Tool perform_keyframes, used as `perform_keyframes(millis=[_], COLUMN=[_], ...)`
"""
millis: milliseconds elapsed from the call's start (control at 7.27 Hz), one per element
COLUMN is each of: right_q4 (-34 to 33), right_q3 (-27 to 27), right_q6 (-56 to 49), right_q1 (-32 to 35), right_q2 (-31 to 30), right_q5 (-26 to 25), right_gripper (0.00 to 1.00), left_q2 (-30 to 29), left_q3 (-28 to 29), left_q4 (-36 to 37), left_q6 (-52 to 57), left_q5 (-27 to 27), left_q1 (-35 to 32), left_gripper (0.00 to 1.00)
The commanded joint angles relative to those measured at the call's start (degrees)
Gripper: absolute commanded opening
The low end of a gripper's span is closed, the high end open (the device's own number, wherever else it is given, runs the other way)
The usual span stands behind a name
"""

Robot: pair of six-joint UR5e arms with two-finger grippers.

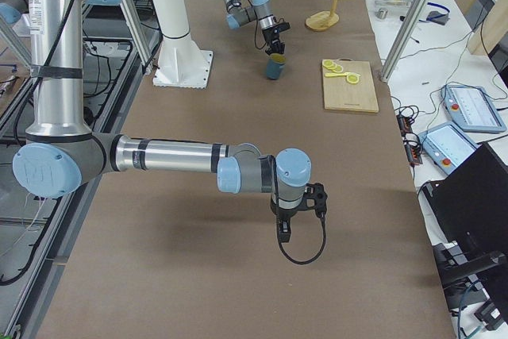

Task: Hang cup on storage rack
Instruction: 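Close the left gripper on the blue mug's handle, then lift the blue mug by its handle with the left gripper toward the rack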

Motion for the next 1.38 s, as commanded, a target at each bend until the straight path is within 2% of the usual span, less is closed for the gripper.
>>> perform_keyframes(millis=[0, 550, 688, 825, 1100, 1238], right_q4=[0.1, 0.2, 1.6, 3.0, 4.1, 4.0], right_q3=[0.0, 0.1, 0.1, 0.0, 0.2, 0.2], right_q6=[-0.1, -0.2, -0.2, -0.2, -0.2, -0.2], right_q1=[0.1, 0.1, 0.0, 0.0, 0.0, 0.0], right_q2=[0.0, -1.2, -1.6, -2.5, -2.7, -2.5], right_q5=[-0.1, -0.6, -0.5, -0.7, -2.5, -2.5], right_gripper=[1.0, 1.0, 1.0, 1.0, 1.0, 1.0], left_q2=[0.2, 0.4, 1.3, 2.4, 6.0, 6.1], left_q3=[-0.1, -1.7, -3.6, -3.8, -4.7, -5.1], left_q4=[-1.8, -4.5, -4.2, -4.5, -4.4, -4.7], left_q6=[-4.9, -14.1, -18.2, -21.0, -23.4, -31.5], left_q5=[0.0, -0.7, -4.5, -12.1, -15.6, -22.5], left_q1=[-0.3, -4.5, -7.3, -11.5, -16.5, -19.7], left_gripper=[0.0, 0.0, 0.0, 0.0, 0.0, 0.0])
